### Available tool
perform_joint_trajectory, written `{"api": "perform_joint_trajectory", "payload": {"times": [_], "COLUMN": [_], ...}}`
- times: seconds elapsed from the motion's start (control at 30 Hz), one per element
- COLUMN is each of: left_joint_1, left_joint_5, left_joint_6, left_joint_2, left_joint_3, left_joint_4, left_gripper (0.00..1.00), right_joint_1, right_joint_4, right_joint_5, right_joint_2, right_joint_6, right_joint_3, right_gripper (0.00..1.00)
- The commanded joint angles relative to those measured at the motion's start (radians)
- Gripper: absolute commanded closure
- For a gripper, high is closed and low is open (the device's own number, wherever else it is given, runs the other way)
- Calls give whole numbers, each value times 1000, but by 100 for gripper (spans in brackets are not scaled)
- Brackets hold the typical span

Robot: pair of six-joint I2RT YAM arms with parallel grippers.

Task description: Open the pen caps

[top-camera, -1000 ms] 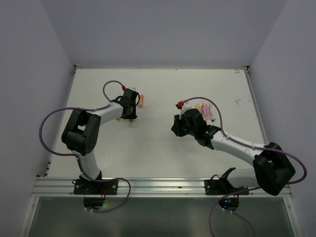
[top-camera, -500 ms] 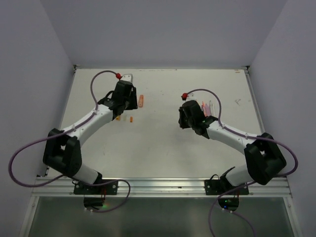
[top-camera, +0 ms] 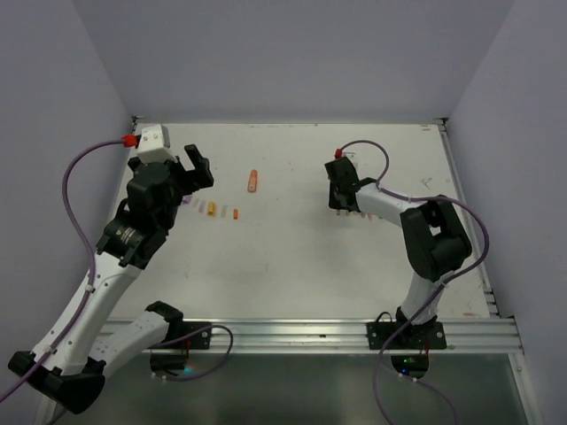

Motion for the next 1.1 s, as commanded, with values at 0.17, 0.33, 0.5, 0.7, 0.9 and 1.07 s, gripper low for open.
{"api": "perform_joint_trajectory", "payload": {"times": [0.17, 0.33, 0.5, 0.7, 0.9, 1.07], "left_joint_1": [11, 11, 28, 43, 45, 45], "left_joint_5": [-221, -189, -139, -103, 11, 135], "left_joint_6": [124, 116, 113, 122, 105, 44], "left_joint_2": [-145, -120, -55, -47, 34, 190], "left_joint_3": [-166, -260, -286, -309, -279, -179], "left_joint_4": [-33, -14, 3, 20, 3, -34], "left_gripper": [0, 0, 0, 0, 0, 0], "right_joint_1": [-40, -40, -40, -40, -37, -35], "right_joint_4": [-68, -80, -87, -85, -70, -6], "right_joint_5": [75, 103, 105, 99, 23, -75], "right_joint_2": [129, 160, 177, 129, -41, -264], "right_joint_6": [-16, -18, -15, -7, -16, -15], "right_joint_3": [136, 159, 171, 156, 141, 78], "right_gripper": [79, 78, 67, 61, 55, 34]}}
